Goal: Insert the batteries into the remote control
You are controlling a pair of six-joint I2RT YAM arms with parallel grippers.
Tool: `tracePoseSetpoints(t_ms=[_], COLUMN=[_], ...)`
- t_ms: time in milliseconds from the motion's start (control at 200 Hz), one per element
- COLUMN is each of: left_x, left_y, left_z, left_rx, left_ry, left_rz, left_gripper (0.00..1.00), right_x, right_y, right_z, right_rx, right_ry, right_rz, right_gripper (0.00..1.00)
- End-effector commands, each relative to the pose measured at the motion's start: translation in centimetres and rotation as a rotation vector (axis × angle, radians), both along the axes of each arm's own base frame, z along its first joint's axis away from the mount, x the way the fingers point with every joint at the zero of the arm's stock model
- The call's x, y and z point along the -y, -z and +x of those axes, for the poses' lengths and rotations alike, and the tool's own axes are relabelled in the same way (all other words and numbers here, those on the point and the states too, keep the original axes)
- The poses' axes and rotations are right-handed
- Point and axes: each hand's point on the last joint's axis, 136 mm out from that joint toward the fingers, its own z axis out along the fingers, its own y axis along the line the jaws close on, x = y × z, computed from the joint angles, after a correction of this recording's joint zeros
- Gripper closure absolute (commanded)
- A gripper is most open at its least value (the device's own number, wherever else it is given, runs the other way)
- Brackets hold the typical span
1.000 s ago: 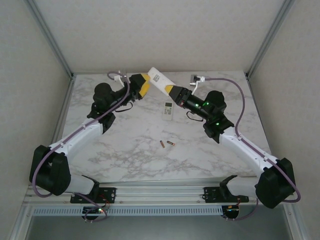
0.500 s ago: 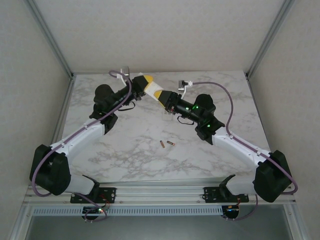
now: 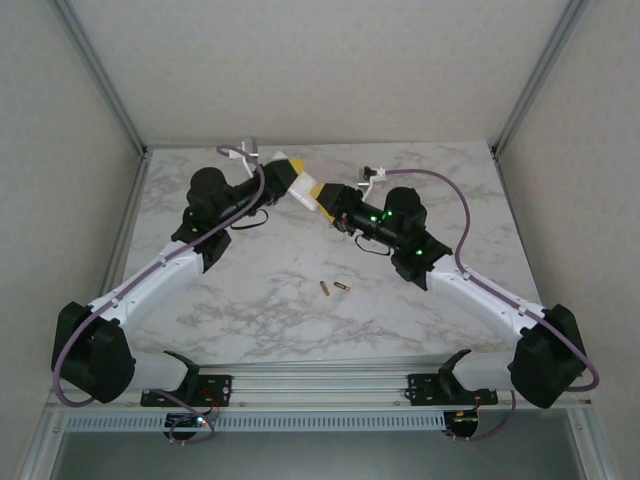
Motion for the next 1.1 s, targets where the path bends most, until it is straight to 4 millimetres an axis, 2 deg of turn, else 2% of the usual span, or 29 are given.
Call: tracePoseSetpoints(t_ms=[0,80,130,175,230,320,375,426,496,581,641,776,861,936,1006,1096], left_x=[1.1,1.0,0.8,0.5,0.1,-1.7,-2.9,-3.3,-2.8,-1.5,-0.8,-1.5,-2.7,-4.5,-6.7,-9.0], left_y=[-2.7,-2.6,-2.7,-2.7,-2.7,-3.7,-4.1,-4.3,-4.4,-4.5,-4.2,-3.1,-1.8,0.2,3.6,7.9], left_z=[-1.1,-1.0,-0.9,-0.7,-0.5,-0.3,-0.2,-0.1,-0.3,-0.9,-1.0,-0.4,0.5,1.6,2.5,2.9], left_rx=[0.081,0.070,0.067,0.044,0.004,-0.021,-0.023,-0.020,-0.019,-0.015,-0.019,-0.032,-0.048,-0.072,-0.156,-0.246], left_ry=[0.042,0.033,0.025,0.014,0.015,0.018,0.001,-0.009,0.009,0.048,0.060,0.002,-0.079,-0.188,-0.314,-0.429], left_rz=[-0.017,-0.022,-0.026,-0.035,-0.073,-0.184,-0.219,-0.214,-0.207,-0.214,-0.190,-0.142,-0.076,0.021,0.141,0.241], left_gripper=[1.00,1.00,1.00,1.00,1.00,1.00,1.00,1.00,1.00,1.00,1.00,1.00,1.00,1.00,1.00,1.00], right_x=[-1.4,-1.7,-1.8,-1.8,-1.5,-0.5,0.3,0.8,0.7,0.0,-0.5,-0.8,0.2,2.1,4.1,6.4], right_y=[-0.4,-0.1,0.4,1.4,2.9,6.2,7.8,8.5,8.3,7.4,7.0,6.6,7.3,9.2,10.9,12.1], right_z=[0.1,0.4,0.5,0.6,0.5,0.2,-0.1,-0.3,-0.5,-0.4,-0.3,-0.5,-0.5,-0.4,-0.3,-0.6], right_rx=[-0.008,-0.009,-0.015,-0.031,-0.056,-0.086,-0.107,-0.120,-0.107,-0.079,-0.073,-0.057,-0.063,-0.106,-0.158,-0.169], right_ry=[-0.041,-0.047,-0.044,-0.041,-0.031,-0.008,0.010,0.021,0.009,-0.014,-0.037,-0.057,-0.023,0.035,0.076,0.110], right_rz=[0.013,0.013,0.005,-0.014,-0.058,-0.131,-0.141,-0.133,-0.131,-0.129,-0.126,-0.123,-0.145,-0.208,-0.250,-0.313], right_gripper=[0.61,0.72,0.83,0.90,0.93,0.92,0.83,0.71,0.72,0.83,0.87,0.96,0.98,0.95,0.92,0.85])
